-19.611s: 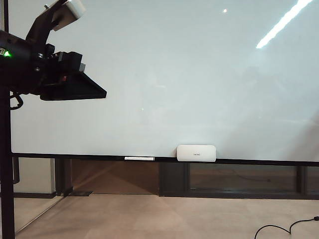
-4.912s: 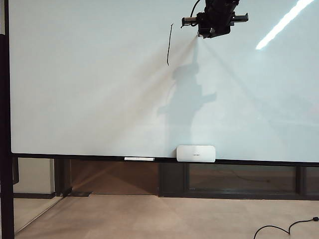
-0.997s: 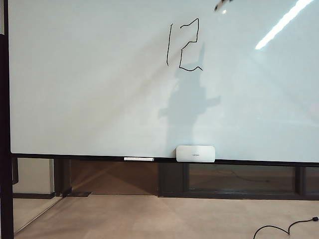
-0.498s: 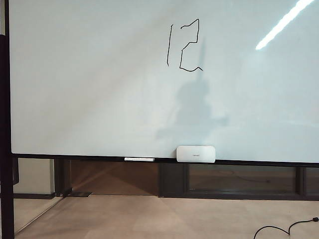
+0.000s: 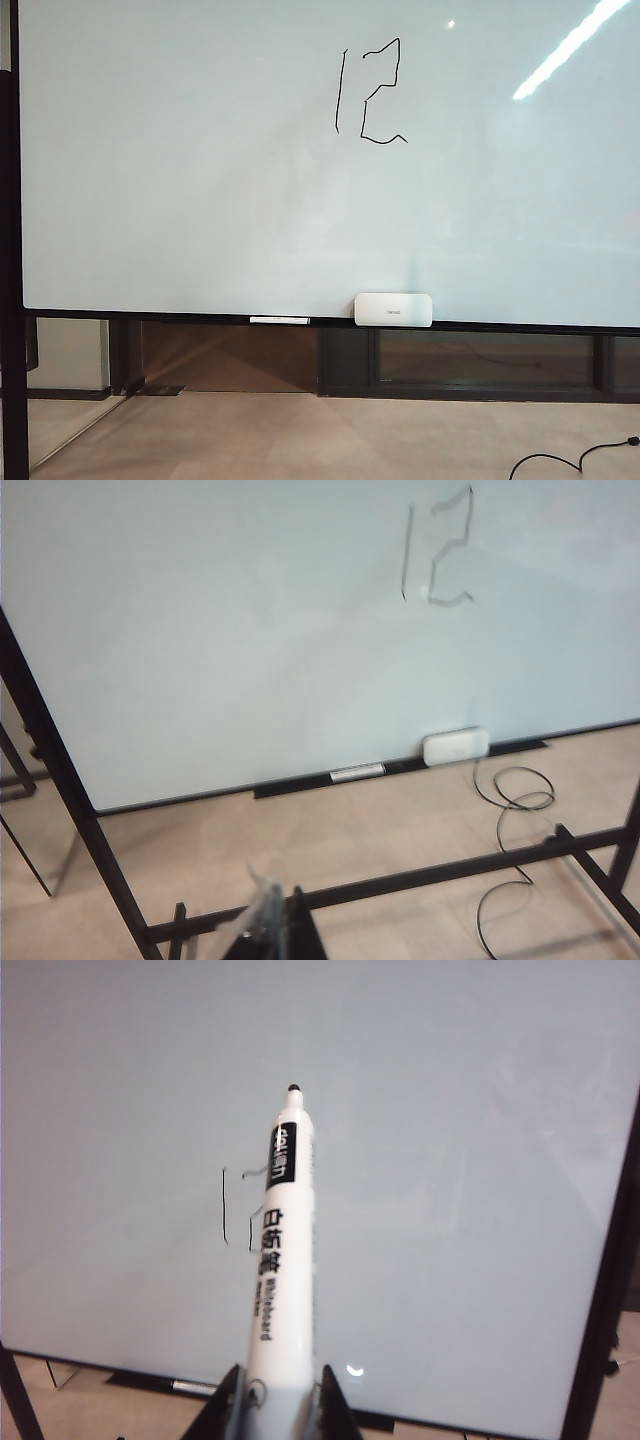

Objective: Reach to the right to find the marker pen, pick it up, and write the number 12 on the whiteboard.

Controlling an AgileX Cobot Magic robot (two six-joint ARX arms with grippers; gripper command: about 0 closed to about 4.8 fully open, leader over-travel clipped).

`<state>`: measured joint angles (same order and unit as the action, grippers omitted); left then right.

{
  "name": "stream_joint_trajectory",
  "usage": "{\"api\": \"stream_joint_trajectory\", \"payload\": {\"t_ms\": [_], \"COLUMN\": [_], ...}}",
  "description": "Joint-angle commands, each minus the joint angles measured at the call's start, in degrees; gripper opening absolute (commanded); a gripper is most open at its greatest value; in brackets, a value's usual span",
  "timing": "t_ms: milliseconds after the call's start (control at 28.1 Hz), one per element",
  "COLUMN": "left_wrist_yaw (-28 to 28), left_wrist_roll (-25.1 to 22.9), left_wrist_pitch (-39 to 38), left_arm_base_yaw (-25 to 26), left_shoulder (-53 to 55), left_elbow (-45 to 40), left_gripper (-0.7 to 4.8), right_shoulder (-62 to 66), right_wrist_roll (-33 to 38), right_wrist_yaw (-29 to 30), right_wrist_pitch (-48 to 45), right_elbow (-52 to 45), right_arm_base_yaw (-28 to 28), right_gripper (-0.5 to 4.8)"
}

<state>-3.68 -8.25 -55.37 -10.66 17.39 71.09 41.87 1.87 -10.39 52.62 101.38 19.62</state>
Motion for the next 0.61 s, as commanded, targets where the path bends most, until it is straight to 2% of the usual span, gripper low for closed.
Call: {"api": "stream_joint_trajectory", "payload": {"t_ms": [36, 214, 392, 605], "left_wrist_yaw": [-0.4, 1.0, 1.1, -2.9], "left_wrist_roll": [0.3, 0.3, 0.4, 2.0], "left_wrist_pitch": [0.3, -1.9, -8.4, -16.8], "left_arm_base_yaw": [0.0, 0.7, 3.9, 9.2], "left_shoulder": [-2.3, -6.3, -11.1, -16.1], "left_elbow": [0.3, 0.3, 0.3, 0.2], "left_gripper": [-0.05, -0.05, -0.05, -0.05], "right_shoulder": [-6.2, -13.7, -19.6, -26.3], "right_wrist_roll": [0.1, 1.3, 3.5, 3.5], "right_wrist_yaw": [0.2, 0.2, 0.2, 0.4], "right_wrist_pitch": [-0.5, 1.4, 6.2, 9.4], "right_elbow": [-4.3, -10.2, -14.9, -20.3], "right_arm_base_yaw": [0.0, 0.0, -0.1, -0.1], "right_gripper": [-0.06, -0.06, -0.06, -0.06]}}
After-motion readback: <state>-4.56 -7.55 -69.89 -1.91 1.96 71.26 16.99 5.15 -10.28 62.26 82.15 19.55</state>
